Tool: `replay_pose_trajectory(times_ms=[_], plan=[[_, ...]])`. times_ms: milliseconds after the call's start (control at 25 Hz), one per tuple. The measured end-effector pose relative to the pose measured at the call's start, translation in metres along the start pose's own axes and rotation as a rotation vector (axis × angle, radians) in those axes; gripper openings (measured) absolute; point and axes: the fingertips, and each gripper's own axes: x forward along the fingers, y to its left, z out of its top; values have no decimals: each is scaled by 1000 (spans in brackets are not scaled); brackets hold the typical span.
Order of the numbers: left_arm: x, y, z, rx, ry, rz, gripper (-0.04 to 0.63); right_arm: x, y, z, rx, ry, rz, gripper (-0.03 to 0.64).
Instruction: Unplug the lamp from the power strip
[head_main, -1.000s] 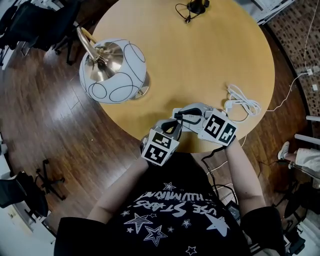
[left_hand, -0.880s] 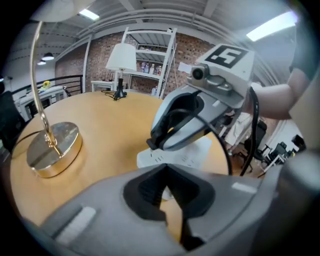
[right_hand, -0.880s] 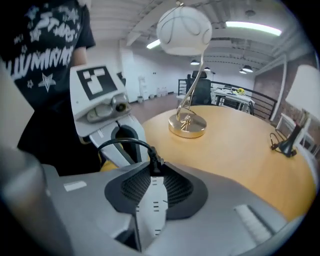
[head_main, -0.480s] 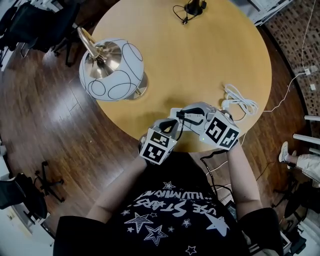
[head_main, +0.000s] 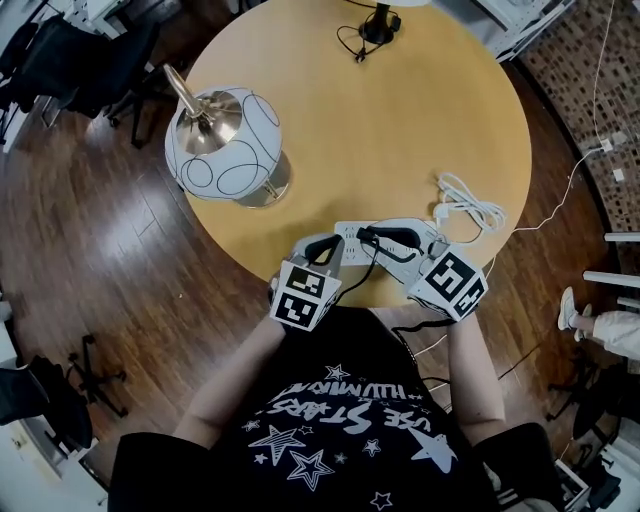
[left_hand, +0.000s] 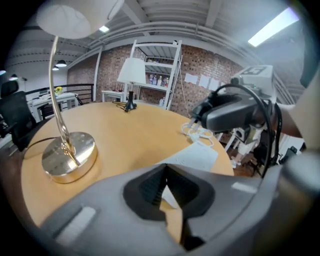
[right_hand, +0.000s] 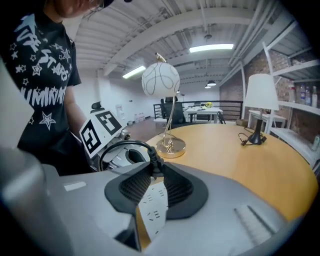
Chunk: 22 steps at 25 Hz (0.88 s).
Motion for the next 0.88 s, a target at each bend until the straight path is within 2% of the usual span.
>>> replay_pose_trajectory(times_ms=[200, 400, 520, 640, 880], plan=[[-32, 10, 33, -13, -100, 56, 3, -37, 6, 54, -54, -174, -74, 84], [-74, 14, 49, -58, -170, 128, 3, -72, 18, 100, -47, -309, -113, 84], [-95, 11, 53, -76, -206, 146, 3, -81, 27, 113, -61, -328, -115, 86], [-109, 4, 51, -78, -223, 133, 3, -84, 43, 122, -68, -338, -125, 86], [-122, 12, 40, -77, -212, 112, 4, -81, 75, 128, -120, -337, -163, 86]])
